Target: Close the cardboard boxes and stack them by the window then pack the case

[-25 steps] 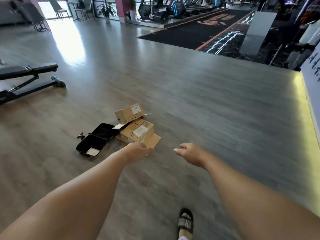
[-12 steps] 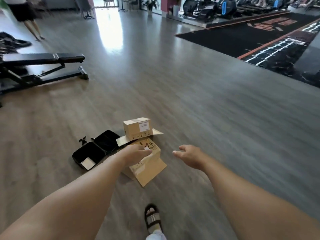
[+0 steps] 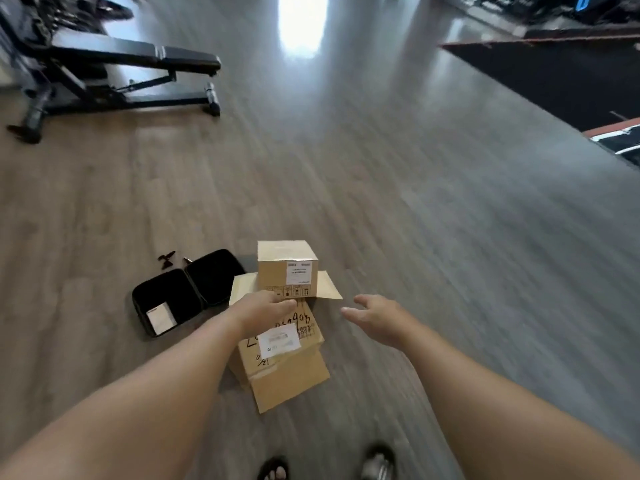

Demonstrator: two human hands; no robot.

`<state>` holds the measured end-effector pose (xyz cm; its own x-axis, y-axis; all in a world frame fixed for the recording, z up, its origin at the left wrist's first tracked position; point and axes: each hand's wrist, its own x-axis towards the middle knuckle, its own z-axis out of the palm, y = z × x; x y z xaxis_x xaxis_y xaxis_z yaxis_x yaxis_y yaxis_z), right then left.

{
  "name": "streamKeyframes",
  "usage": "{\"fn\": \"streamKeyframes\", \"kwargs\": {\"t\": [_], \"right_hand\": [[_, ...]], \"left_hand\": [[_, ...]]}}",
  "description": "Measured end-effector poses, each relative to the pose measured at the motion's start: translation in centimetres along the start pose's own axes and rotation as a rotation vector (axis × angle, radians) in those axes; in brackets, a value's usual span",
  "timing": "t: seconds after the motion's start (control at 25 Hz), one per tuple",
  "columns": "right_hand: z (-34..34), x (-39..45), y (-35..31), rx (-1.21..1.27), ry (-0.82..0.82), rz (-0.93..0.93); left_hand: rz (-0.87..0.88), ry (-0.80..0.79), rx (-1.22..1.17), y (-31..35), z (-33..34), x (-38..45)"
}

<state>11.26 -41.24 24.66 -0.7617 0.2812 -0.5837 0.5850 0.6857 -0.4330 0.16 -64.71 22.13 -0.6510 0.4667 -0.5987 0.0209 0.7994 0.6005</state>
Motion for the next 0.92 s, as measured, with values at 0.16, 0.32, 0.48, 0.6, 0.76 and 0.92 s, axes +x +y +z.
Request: {"fn": "streamKeyframes", "kwargs": {"t": [0.16,0.32,0.48,0.6,0.76,0.92], "right_hand": [[-1.6,11.3,1.6,-0.046,-0.095,-0.073],[-0.6,23.4,4.9,-0.130,-0.146,-0.162],[4.0,33.9,8.2,-0.222,-0.142,-0.189],[9.3,41.2,9.7,-0.208,-0.109,-0.223],[16.8,50.0,11.8,-0.116,-0.032,-0.287],[20.8,55.1,12.9,-0.038,0.052,-0.420]], "left_hand": [[-0.102,0.084,-0.049,0.8,0.9,8.0],[-0.187,0.180,-0.054,-0.8,3.5,17.4],[-0.239,0.188,-0.047,-5.7,7.4,26.6],[-0.262,0.305,-0.016,-11.5,9.7,33.6],[-0.366,0.607,-0.023,-18.6,12.1,42.2],[-0.298,0.750,-0.098,-22.3,14.1,47.3]]}}
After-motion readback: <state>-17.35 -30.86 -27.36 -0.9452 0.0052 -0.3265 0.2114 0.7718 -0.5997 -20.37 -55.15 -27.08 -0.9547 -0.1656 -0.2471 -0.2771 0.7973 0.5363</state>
